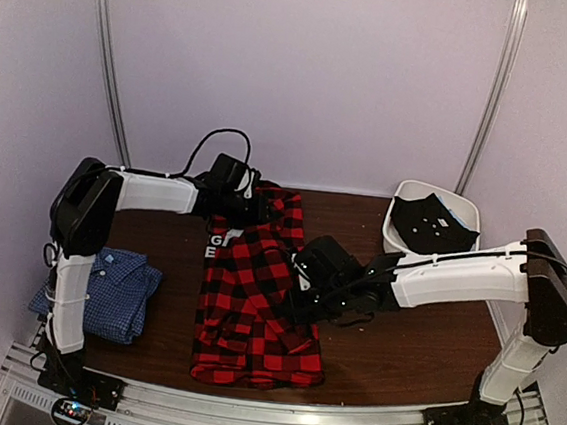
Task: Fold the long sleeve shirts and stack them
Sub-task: Smooth out the rectangle-folded shirt at the center of the board.
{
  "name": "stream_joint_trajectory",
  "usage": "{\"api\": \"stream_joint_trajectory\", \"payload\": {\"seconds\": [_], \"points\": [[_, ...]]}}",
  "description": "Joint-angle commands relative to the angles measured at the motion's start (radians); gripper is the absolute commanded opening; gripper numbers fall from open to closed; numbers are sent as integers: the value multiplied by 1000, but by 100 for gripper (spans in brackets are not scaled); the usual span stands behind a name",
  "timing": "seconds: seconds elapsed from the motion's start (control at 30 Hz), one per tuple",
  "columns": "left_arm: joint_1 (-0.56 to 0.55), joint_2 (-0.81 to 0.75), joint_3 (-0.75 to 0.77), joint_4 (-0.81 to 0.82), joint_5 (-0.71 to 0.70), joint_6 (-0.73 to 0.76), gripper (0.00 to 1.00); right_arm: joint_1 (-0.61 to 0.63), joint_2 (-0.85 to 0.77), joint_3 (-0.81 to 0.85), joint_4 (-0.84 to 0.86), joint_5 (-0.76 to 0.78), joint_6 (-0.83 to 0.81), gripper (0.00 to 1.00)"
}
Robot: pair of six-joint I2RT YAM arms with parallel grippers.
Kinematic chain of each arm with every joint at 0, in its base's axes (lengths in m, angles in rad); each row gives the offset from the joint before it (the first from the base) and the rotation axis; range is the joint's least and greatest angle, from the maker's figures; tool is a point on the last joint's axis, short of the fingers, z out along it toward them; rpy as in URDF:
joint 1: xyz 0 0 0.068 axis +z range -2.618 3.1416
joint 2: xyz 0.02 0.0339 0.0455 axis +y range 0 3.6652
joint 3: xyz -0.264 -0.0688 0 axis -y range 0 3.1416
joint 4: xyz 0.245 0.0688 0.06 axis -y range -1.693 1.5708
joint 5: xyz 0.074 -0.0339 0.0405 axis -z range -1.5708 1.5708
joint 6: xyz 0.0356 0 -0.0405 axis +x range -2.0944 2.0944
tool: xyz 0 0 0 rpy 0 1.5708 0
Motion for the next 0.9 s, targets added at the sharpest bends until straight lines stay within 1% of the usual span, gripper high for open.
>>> {"api": "stream_joint_trajectory", "payload": {"seconds": [0.0, 0.2, 0.33, 0.43, 0.67, 0.87], "points": [[35, 94, 102, 11, 63, 23, 44, 4, 36, -16, 84, -26, 1, 30], [78, 227, 217, 28, 78, 27, 44, 7, 80, -74, 139, -65, 5, 28], [108, 321, 320, -8, 79, 20, 43, 10, 97, -89, 159, -77, 8, 28], [122, 363, 369, -34, 75, 18, 43, 12, 112, -88, 164, -85, 10, 28], [134, 357, 416, -65, 83, 37, 43, 13, 115, -81, 172, -100, 15, 28], [134, 252, 421, -75, 111, 77, 44, 10, 74, -18, 123, -76, -6, 28]]}}
